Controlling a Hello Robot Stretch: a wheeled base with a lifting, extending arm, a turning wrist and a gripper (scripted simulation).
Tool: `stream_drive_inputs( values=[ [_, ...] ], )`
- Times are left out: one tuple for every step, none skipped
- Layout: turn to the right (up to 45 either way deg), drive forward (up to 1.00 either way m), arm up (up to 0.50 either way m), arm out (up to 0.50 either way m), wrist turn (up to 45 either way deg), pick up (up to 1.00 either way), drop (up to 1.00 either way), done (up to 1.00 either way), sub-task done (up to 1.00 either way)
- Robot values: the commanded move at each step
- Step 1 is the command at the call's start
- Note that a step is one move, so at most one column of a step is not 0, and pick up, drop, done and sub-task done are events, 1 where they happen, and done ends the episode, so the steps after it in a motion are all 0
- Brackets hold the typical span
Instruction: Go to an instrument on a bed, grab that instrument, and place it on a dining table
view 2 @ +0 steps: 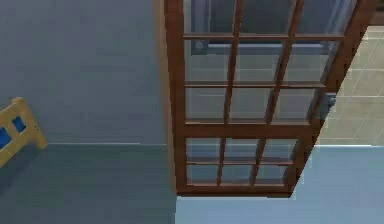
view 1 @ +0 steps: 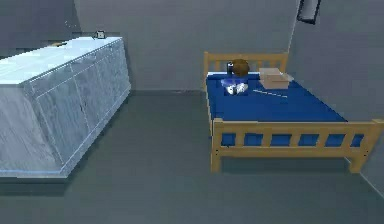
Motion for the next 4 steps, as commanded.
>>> stream_drive_inputs(
  values=[
    [0.0, 0.7, 0.0, 0.0, 0.0, 0.0, 0.0, 0.0, 0.0],
    [-36.0, 0.0, 0.0, 0.0, 0.0, 0.0, 0.0, 0.0, 0.0],
    [0.0, 0.75, 0.0, 0.0, 0.0, 0.0, 0.0, 0.0, 0.0],
    [42.0, 0.0, 0.0, 0.0, 0.0, 0.0, 0.0, 0.0, 0.0]
  ],
)
